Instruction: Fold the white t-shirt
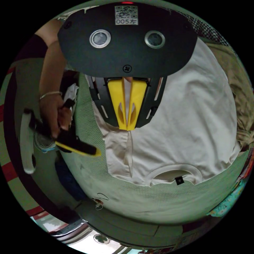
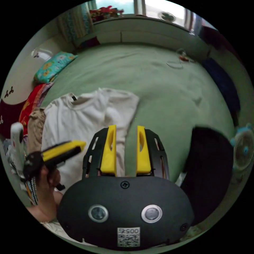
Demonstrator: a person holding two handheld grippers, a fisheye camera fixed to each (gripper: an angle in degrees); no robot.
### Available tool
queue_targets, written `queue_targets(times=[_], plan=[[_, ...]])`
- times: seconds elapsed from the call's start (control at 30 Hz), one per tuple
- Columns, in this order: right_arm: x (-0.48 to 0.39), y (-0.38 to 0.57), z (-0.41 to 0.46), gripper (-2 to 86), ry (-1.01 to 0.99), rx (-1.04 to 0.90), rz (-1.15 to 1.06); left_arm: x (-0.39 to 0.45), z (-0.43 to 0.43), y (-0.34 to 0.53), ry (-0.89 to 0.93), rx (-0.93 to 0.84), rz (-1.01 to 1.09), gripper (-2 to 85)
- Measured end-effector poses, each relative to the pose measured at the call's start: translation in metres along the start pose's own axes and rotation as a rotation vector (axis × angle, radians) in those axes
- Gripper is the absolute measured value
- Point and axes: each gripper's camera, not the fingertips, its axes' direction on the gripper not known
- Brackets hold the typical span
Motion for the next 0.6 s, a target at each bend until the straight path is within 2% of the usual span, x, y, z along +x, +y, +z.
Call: queue_targets(times=[0.23,0.37,0.47,0.6], plan=[[0.007,0.043,0.02,9.7,-0.063,0.0,0.079,0.006,0.012,0.003,-0.029,-0.026,0.016,-0.5],[0.0,0.035,0.027,6.8,-0.003,-0.008,0.039,0.01,0.017,0.004,-0.057,-0.024,0.021,-0.6],[-0.001,0.034,0.037,1.9,0.051,-0.046,0.013,0.013,0.02,0.008,-0.058,0.045,0.03,-0.6],[0.009,0.039,0.035,-0.7,0.029,-0.067,0.034,0.013,0.032,0.013,-0.04,0.158,0.022,-0.6]])
